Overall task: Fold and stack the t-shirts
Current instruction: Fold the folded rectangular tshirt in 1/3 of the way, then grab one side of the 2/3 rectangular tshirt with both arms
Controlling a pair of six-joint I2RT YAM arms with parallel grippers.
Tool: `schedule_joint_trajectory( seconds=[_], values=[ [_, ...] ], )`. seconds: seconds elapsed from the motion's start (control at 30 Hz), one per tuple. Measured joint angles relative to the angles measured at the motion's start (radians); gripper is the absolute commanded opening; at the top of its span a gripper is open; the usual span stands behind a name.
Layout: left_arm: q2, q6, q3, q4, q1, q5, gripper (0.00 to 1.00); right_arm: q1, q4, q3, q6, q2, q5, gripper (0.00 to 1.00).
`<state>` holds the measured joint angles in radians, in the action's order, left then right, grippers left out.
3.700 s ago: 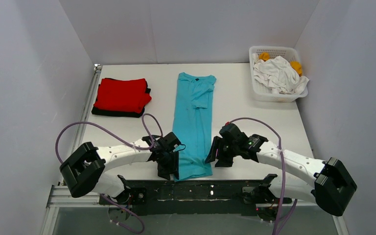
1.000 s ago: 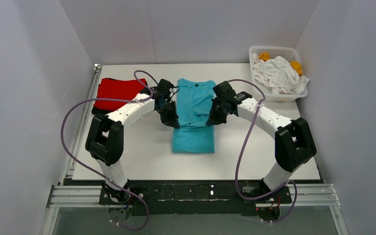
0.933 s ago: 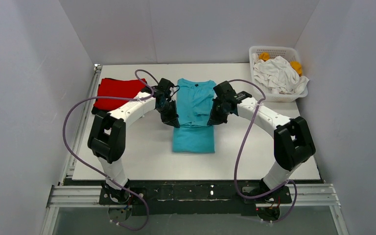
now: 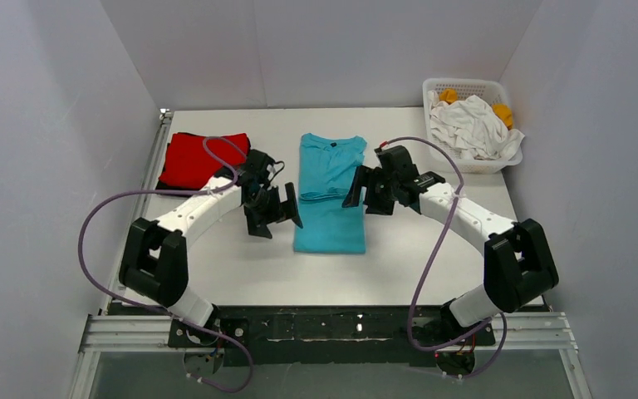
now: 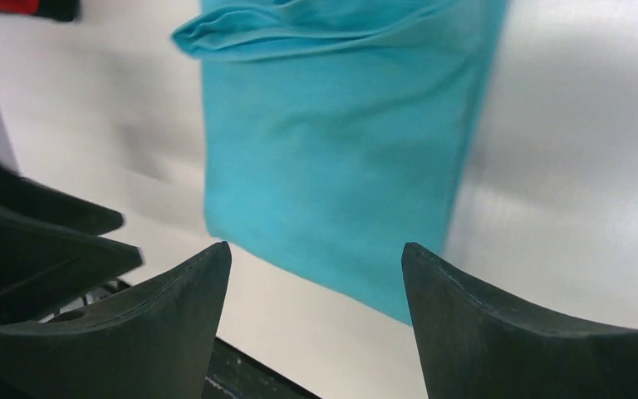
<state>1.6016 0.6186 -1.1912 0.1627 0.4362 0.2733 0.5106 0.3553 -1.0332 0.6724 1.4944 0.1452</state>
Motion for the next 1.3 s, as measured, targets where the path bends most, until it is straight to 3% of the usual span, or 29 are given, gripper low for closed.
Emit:
schedule_joint_trajectory(
  seconds=[0.17, 0.33, 0.53, 0.73, 0.83, 0.93, 1.17, 1.3],
  values=[
    [-0.148, 0.078, 0.241, -0.022, 0.013, 0.017, 0.98, 0.076, -0.081, -0.034, -0.016, 0.080, 0.095, 0.84],
    [-0.381, 0.138, 0.425, -0.021, 0.024, -0.009, 0.98, 0.102, -0.128, -0.186, -0.022, 0.304, 0.157, 0.84],
    [-0.603, 0.152, 0.478, 0.065, 0.026, -0.084, 1.00, 0.091, -0.068, -0.491, -0.047, 0.571, 0.150, 0.83],
    [-0.612, 0.152, 0.495, 0.101, 0.026, -0.124, 1.00, 0.055, -0.006, -0.706, -0.076, 0.708, 0.101, 0.84],
    [-0.583, 0.151, 0.494, 0.094, 0.026, -0.129, 1.00, 0.042, 0.014, -0.679, -0.092, 0.661, 0.045, 0.88],
    [-0.506, 0.151, 0.473, 0.078, 0.026, -0.133, 1.00, 0.032, 0.023, -0.502, -0.102, 0.470, -0.039, 0.96],
    [-0.331, 0.141, 0.370, 0.000, 0.026, -0.135, 1.00, 0.016, 0.005, -0.034, -0.095, -0.144, -0.199, 0.95],
    [-0.225, 0.161, 0.355, -0.097, 0.026, -0.102, 0.98, -0.012, -0.011, 0.142, -0.050, -0.244, -0.201, 0.94]
  ],
)
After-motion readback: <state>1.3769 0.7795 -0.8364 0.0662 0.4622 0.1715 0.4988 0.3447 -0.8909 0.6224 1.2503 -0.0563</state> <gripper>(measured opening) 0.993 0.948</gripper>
